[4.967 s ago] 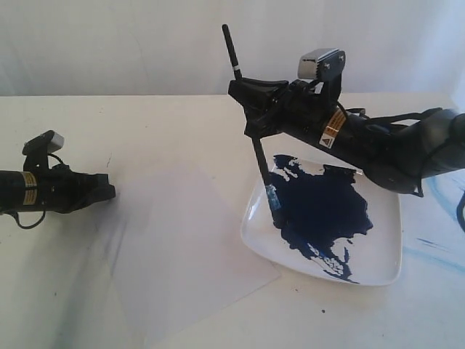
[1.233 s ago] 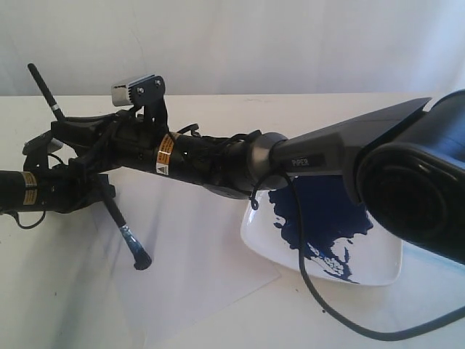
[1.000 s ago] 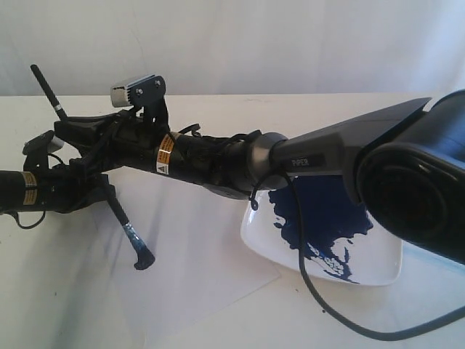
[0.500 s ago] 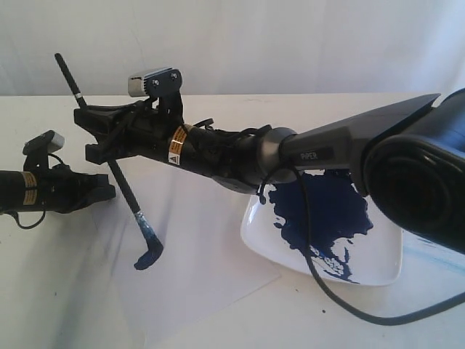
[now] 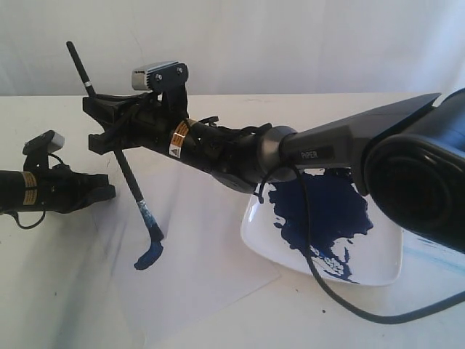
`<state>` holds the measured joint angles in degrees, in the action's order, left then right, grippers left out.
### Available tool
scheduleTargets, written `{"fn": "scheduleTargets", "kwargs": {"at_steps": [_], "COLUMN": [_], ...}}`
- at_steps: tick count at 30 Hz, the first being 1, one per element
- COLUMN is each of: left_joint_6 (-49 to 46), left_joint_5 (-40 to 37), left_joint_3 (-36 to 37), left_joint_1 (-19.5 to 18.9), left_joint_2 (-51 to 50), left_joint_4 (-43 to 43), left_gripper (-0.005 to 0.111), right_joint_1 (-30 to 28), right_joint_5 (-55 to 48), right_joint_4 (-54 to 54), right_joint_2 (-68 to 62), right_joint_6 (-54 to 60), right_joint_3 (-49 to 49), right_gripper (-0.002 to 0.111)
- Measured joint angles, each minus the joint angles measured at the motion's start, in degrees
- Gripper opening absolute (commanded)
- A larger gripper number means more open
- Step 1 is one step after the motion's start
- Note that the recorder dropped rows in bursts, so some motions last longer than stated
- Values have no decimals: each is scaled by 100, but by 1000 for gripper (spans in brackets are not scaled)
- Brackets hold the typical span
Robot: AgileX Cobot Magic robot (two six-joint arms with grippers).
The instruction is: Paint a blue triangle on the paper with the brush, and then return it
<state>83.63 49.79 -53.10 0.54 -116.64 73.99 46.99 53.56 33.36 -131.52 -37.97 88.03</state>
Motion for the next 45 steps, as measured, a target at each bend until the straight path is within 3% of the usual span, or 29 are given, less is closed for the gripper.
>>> {"fn": "scheduleTargets", "kwargs": {"at_steps": [45], "left_joint_6": [0], "left_joint_5": [-265], "left_joint_3": [-12], "left_joint_1": [24], "left_joint_2": [46], "left_joint_4": [46], "left_gripper": [0], "right_joint_1": [-339], "right_joint_5": [48], "right_joint_4": [686], "right_joint_2": [0], "right_joint_6": [-1056], "right_joint_3": [34], "right_gripper": [0]}}
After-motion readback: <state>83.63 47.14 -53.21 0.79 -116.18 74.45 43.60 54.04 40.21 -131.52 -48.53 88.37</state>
